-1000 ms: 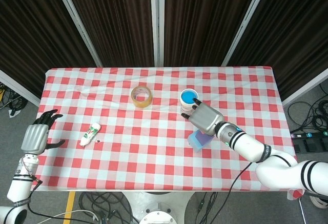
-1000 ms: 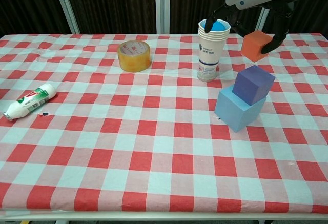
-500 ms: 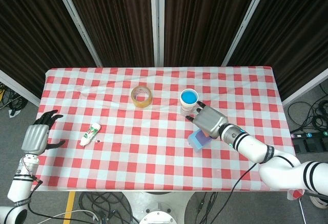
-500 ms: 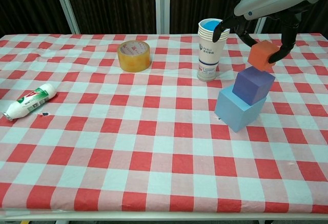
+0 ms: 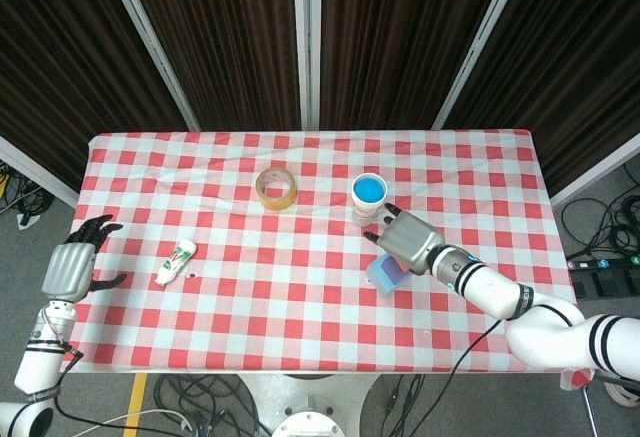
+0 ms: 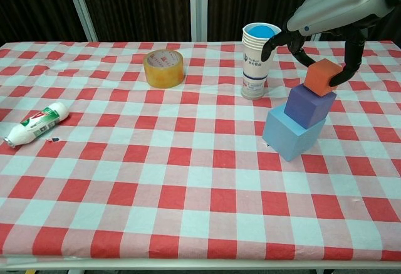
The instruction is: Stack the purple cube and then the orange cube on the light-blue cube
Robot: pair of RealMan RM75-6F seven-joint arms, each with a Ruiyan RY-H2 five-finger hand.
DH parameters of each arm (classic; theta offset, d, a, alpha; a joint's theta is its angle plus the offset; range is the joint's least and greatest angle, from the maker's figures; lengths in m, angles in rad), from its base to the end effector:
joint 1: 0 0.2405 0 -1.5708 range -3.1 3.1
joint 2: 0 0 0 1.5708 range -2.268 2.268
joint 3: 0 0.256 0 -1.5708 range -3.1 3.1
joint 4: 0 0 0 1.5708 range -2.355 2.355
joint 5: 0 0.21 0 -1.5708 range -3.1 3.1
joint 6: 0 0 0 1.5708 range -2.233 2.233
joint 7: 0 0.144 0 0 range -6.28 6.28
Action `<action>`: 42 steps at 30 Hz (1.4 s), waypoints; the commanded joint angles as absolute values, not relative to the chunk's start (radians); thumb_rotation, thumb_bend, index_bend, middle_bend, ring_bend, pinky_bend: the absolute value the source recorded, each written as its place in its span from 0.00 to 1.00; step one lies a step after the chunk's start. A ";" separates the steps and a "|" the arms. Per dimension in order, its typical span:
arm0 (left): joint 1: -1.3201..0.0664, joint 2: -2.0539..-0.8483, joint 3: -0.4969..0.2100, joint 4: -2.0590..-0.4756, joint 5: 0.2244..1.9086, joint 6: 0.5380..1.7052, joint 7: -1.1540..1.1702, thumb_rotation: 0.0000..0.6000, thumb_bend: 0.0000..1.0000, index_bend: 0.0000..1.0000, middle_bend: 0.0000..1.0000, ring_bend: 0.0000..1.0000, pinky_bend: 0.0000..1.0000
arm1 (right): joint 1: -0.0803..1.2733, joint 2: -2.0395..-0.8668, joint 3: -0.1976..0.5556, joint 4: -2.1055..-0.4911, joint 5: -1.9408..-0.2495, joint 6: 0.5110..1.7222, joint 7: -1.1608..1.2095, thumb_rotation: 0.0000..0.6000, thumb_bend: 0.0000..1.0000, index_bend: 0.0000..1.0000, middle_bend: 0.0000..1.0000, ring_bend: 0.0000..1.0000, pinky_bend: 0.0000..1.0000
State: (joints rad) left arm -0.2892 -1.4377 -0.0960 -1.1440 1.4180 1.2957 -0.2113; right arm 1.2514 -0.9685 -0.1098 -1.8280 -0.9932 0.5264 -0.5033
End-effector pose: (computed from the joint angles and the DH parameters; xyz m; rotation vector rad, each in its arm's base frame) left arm -0.3405 0.2654 0.0886 -1.4142 -0.9861 -0.9666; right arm -0.0918 -0.3529 0.0803 2.4156 -0.4220 0.3243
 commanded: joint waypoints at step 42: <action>-0.287 -1.432 -0.104 -1.150 1.423 1.314 -0.222 1.00 0.11 0.29 0.24 0.16 0.29 | 0.967 -0.739 -0.030 -2.047 -1.074 1.099 -0.528 1.00 0.07 0.02 0.23 0.03 0.00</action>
